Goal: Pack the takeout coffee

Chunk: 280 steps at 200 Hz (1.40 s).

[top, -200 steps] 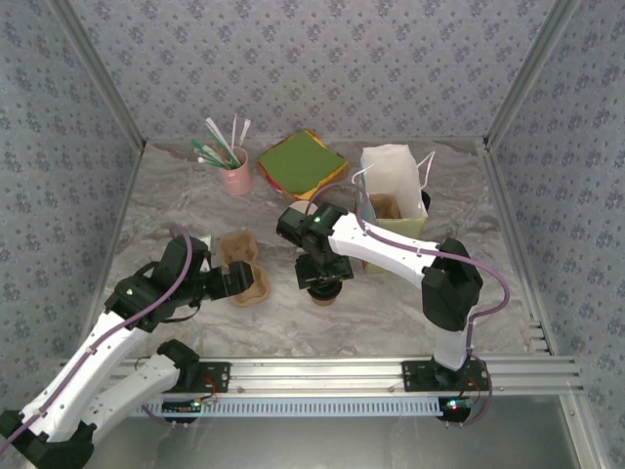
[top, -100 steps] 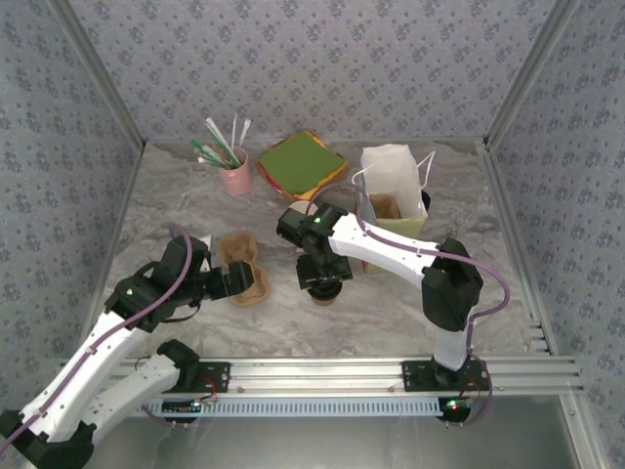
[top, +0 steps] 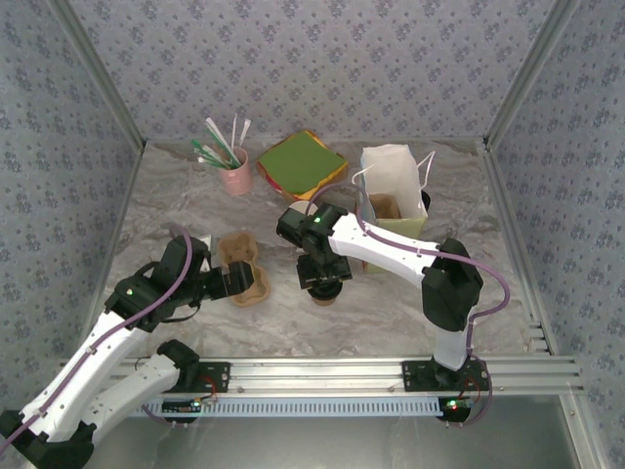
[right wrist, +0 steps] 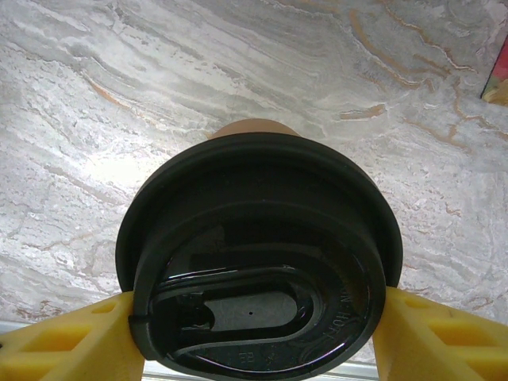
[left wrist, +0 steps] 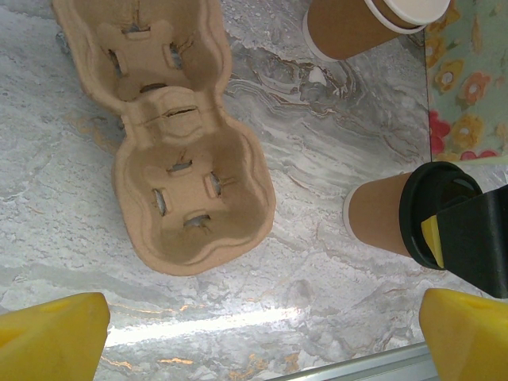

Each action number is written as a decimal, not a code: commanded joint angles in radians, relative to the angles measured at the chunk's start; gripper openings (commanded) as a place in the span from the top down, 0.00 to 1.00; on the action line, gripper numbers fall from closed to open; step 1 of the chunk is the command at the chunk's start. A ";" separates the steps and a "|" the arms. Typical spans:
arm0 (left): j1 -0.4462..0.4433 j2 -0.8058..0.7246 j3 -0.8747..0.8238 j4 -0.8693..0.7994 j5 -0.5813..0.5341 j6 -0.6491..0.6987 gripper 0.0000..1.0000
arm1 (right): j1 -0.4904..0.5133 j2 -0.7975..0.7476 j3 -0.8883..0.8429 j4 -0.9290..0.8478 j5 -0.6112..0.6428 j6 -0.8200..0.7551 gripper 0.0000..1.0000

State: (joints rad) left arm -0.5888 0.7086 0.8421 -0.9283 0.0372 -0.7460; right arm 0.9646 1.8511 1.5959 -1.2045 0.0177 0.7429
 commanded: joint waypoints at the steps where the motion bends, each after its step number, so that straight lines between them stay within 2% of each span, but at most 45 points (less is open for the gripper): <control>1: 0.006 0.001 0.009 0.017 0.013 0.001 0.00 | 0.008 -0.018 0.031 -0.047 0.010 0.004 0.31; 98: 0.007 0.043 0.060 0.041 0.021 0.027 0.00 | 0.025 -0.066 0.094 -0.115 0.027 0.016 0.31; 154: 0.006 0.085 0.072 0.120 0.097 0.042 0.00 | 0.028 -0.132 0.155 -0.216 0.046 0.028 0.31; 280: -0.011 0.204 0.122 0.236 0.160 0.050 0.00 | -0.031 -0.239 0.445 -0.473 0.104 -0.037 0.31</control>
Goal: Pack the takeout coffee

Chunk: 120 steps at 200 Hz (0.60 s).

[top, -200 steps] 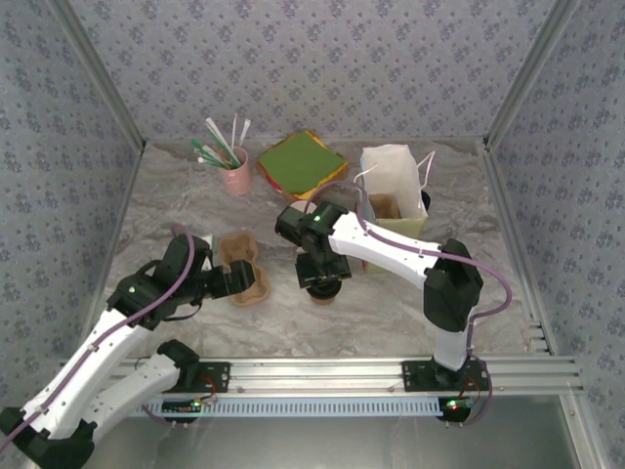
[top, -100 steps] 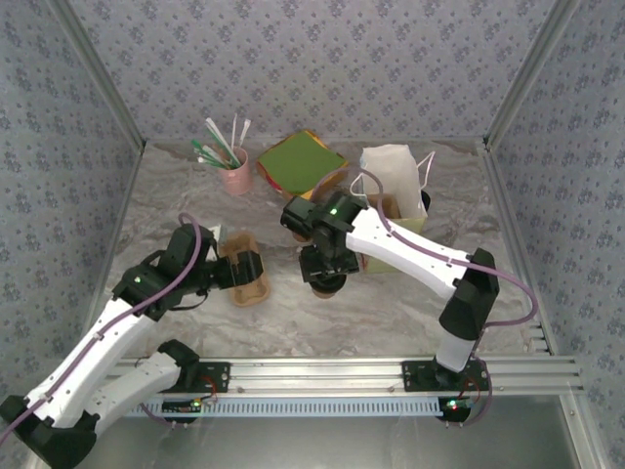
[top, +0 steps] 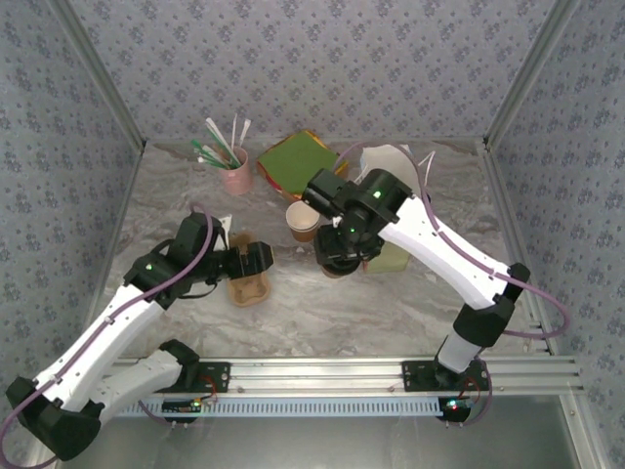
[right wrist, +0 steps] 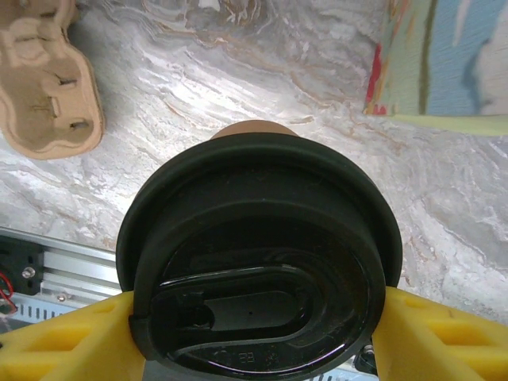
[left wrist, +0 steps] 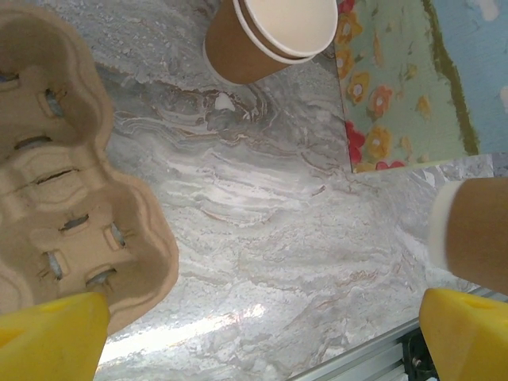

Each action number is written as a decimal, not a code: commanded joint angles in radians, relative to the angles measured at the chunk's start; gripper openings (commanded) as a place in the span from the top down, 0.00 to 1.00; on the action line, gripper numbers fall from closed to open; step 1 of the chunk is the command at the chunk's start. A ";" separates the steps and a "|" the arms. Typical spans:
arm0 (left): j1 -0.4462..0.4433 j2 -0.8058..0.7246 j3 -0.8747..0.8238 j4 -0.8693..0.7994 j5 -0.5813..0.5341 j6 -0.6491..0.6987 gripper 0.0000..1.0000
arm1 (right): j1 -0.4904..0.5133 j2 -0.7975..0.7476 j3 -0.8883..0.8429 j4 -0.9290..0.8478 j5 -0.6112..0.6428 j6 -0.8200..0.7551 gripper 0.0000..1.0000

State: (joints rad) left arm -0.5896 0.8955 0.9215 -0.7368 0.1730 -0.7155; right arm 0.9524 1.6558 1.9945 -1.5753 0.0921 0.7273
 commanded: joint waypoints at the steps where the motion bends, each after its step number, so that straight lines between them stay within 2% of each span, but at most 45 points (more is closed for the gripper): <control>1: -0.011 0.020 0.042 0.045 0.024 0.019 0.00 | -0.020 -0.044 0.047 -0.103 0.028 -0.022 0.32; 120: -0.089 0.088 0.085 0.053 -0.042 -0.013 0.00 | -0.237 -0.158 0.208 -0.152 -0.113 -0.132 0.32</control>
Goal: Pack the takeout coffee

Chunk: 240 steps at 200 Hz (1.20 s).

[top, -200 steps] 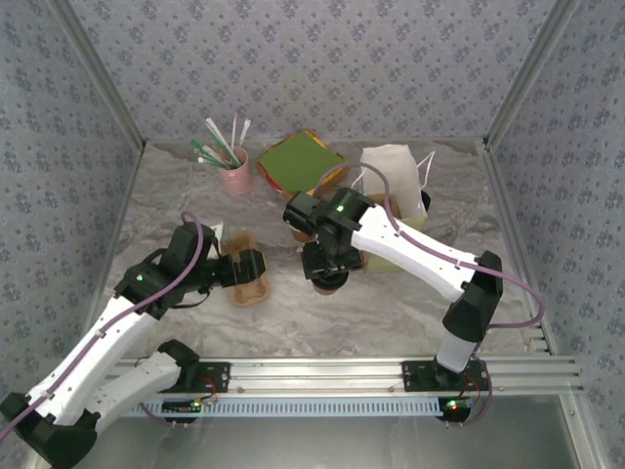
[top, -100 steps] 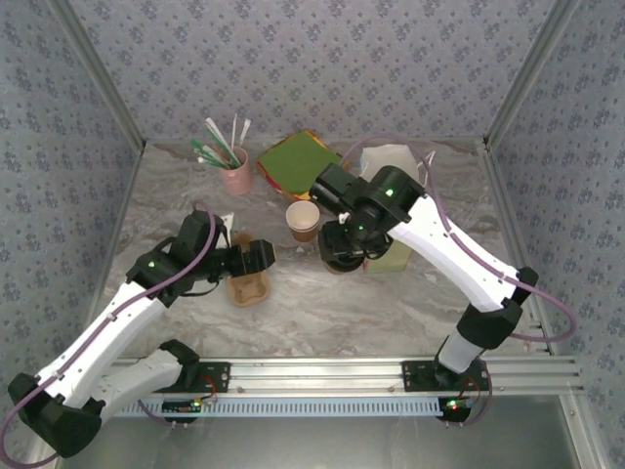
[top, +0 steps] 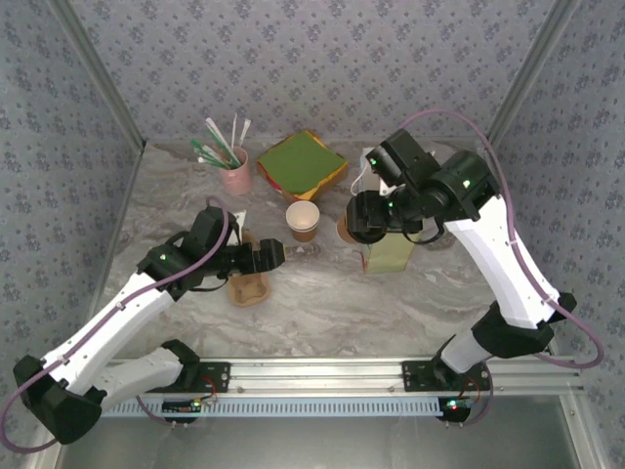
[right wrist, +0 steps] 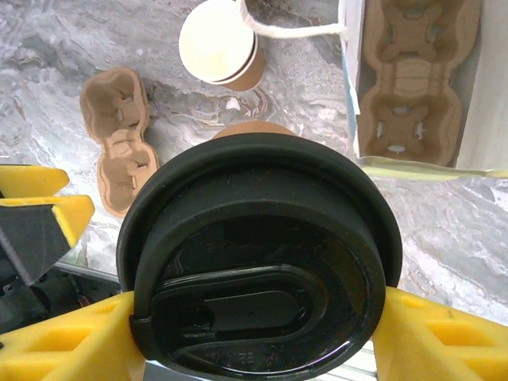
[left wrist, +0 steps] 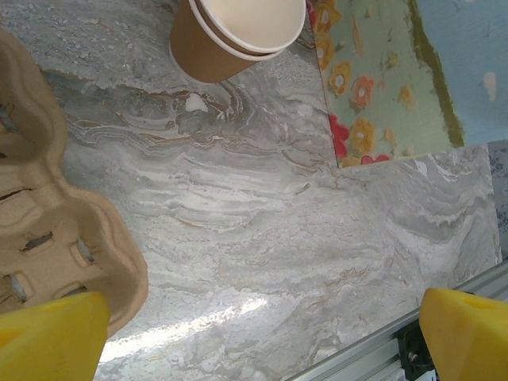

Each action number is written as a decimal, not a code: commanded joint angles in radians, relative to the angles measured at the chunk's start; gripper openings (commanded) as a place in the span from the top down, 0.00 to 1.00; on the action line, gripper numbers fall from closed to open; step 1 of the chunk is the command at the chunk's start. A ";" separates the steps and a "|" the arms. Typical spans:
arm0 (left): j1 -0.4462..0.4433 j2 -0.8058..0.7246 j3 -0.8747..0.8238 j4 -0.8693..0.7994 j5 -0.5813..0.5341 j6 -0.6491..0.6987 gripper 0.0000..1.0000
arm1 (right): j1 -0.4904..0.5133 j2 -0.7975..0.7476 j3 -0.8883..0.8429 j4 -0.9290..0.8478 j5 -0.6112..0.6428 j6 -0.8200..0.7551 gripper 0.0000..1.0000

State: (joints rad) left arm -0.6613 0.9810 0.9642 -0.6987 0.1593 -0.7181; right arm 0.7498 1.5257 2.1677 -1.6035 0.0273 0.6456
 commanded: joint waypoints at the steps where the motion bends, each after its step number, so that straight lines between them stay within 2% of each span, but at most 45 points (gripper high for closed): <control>1: -0.018 0.002 0.041 0.015 -0.028 -0.010 0.00 | -0.036 -0.029 0.034 -0.123 -0.050 -0.050 0.32; 65: -0.060 0.033 0.069 0.041 -0.062 -0.018 0.00 | -0.178 -0.063 0.065 -0.135 -0.124 -0.113 0.32; 104: -0.081 0.049 0.077 0.048 -0.074 -0.023 0.00 | -0.297 -0.056 0.078 -0.135 -0.178 -0.155 0.32; 148: -0.089 0.056 0.073 0.059 -0.079 -0.026 0.00 | -0.408 -0.038 0.086 -0.144 -0.195 -0.201 0.32; 181: -0.091 0.064 0.074 0.066 -0.078 -0.025 0.00 | -0.442 0.004 0.092 -0.145 -0.173 -0.230 0.32; 240: -0.092 0.060 0.071 0.057 -0.078 0.001 0.00 | -0.443 0.131 0.132 -0.152 -0.103 -0.250 0.32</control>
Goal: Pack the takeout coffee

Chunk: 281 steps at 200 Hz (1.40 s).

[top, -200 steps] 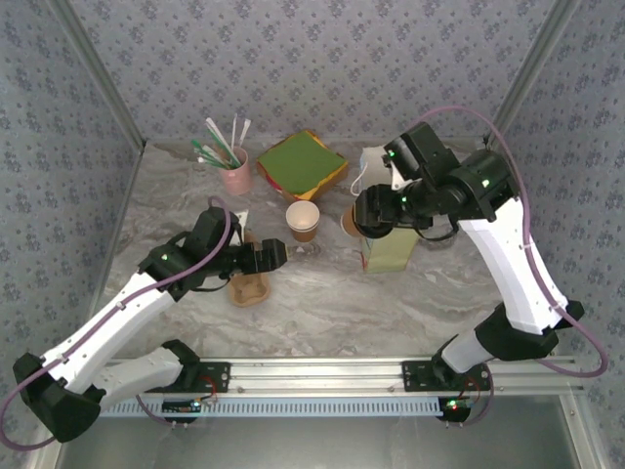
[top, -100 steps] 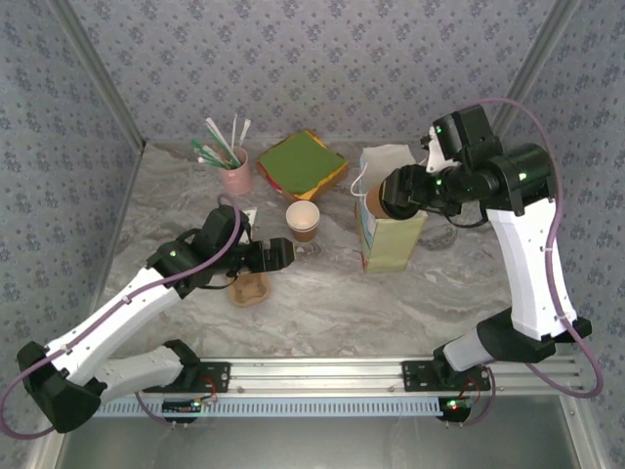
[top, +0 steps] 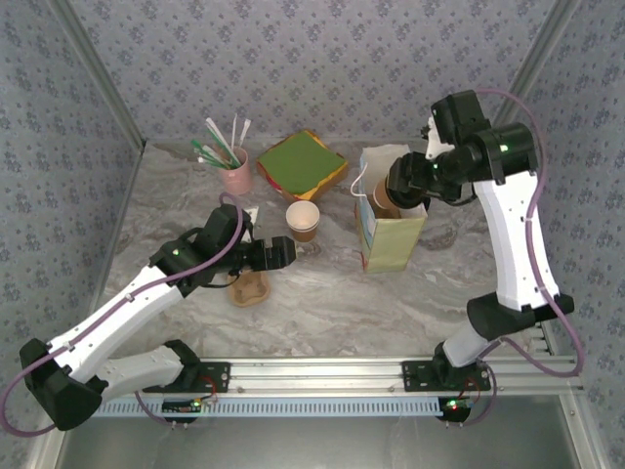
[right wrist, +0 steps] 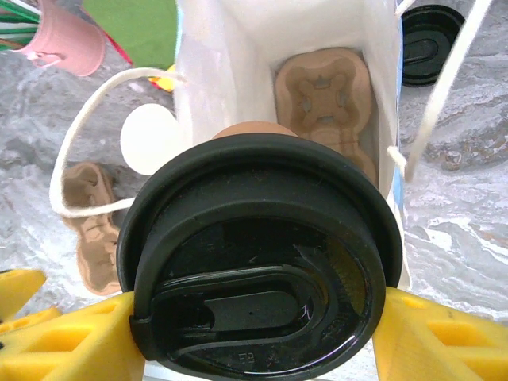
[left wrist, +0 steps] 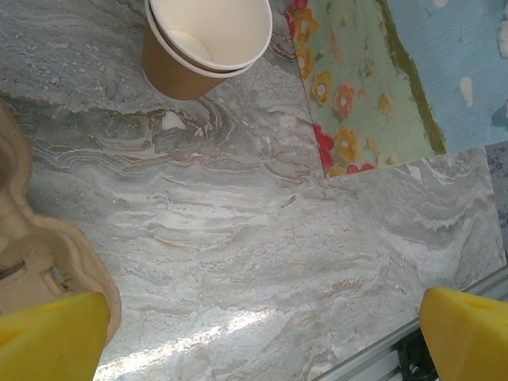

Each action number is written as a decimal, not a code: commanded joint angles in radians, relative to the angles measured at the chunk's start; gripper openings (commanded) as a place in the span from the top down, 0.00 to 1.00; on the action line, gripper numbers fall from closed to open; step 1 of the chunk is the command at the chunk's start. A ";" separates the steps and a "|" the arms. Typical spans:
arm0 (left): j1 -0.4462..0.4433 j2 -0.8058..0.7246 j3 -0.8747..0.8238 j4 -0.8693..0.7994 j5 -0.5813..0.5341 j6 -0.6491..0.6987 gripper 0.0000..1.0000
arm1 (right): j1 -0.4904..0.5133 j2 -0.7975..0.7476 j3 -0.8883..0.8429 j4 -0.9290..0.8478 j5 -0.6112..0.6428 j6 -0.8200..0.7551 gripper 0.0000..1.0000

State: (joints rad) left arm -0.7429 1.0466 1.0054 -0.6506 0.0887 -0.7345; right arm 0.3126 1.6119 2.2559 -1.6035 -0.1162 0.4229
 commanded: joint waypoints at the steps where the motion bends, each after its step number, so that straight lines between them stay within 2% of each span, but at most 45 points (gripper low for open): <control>1: -0.009 -0.006 0.030 0.009 -0.008 0.018 0.00 | -0.006 0.049 0.044 -0.152 0.041 -0.026 0.32; 60: -0.007 -0.023 0.015 0.002 -0.002 0.064 0.00 | 0.004 0.181 0.093 -0.177 0.090 -0.016 0.32; 127: 0.013 -0.024 0.012 -0.022 0.023 0.120 0.00 | 0.062 0.286 0.113 -0.195 0.145 0.008 0.32; 234: 0.059 -0.020 0.009 -0.023 0.091 0.163 0.00 | 0.081 0.298 0.031 -0.195 0.209 0.011 0.32; 281: 0.067 -0.030 0.004 -0.021 0.104 0.166 0.00 | 0.067 0.305 -0.030 -0.182 0.187 -0.020 0.32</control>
State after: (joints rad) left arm -0.6819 1.0351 1.0054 -0.6590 0.1696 -0.5907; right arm 0.3878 1.9003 2.2528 -1.6039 0.0647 0.4278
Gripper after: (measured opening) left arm 0.997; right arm 0.681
